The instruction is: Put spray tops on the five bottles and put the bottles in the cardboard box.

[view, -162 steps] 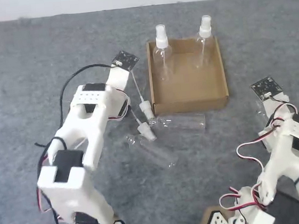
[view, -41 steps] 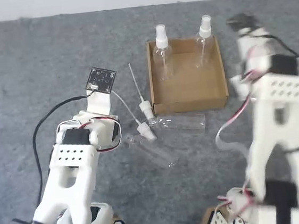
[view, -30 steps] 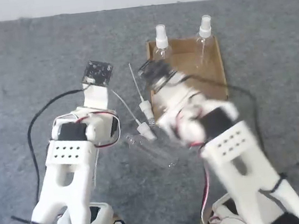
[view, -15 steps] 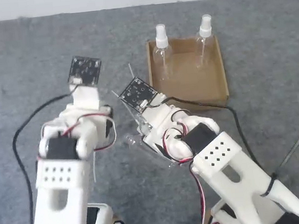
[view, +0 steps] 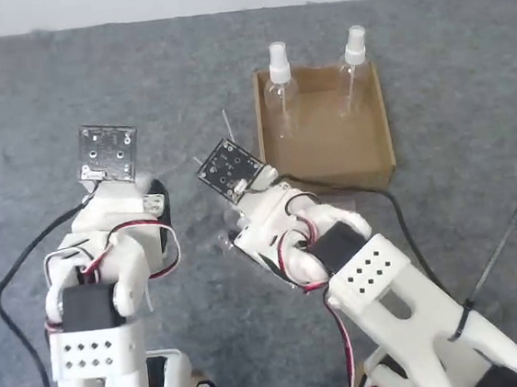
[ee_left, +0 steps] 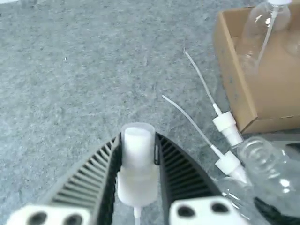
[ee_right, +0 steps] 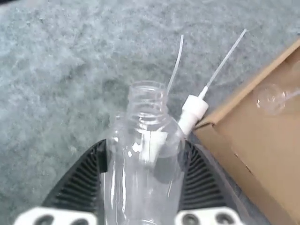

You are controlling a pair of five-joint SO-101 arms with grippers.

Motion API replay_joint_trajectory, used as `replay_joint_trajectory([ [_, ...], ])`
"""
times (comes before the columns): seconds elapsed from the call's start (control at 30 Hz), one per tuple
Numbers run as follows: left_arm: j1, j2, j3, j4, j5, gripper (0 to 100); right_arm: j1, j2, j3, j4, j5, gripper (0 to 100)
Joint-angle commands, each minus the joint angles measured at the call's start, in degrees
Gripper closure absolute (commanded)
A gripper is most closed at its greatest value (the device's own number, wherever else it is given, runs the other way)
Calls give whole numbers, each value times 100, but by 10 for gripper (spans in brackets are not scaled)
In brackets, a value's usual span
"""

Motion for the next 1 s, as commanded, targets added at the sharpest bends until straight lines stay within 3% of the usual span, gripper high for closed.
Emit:
replay_joint_trajectory([
  [0.0,-35,-141,-295,-97,-53,988,-303,-286,334,-532,-62,991],
  [0.3,-18,-141,-989,-70,-53,988,-444,-286,431,-567,-70,991],
  [0.83,-18,-141,-848,-88,-35,988,-426,-295,440,-541,-70,991],
  [0.97,-44,-141,-1095,-114,651,988,-497,-295,440,-576,-79,991],
])
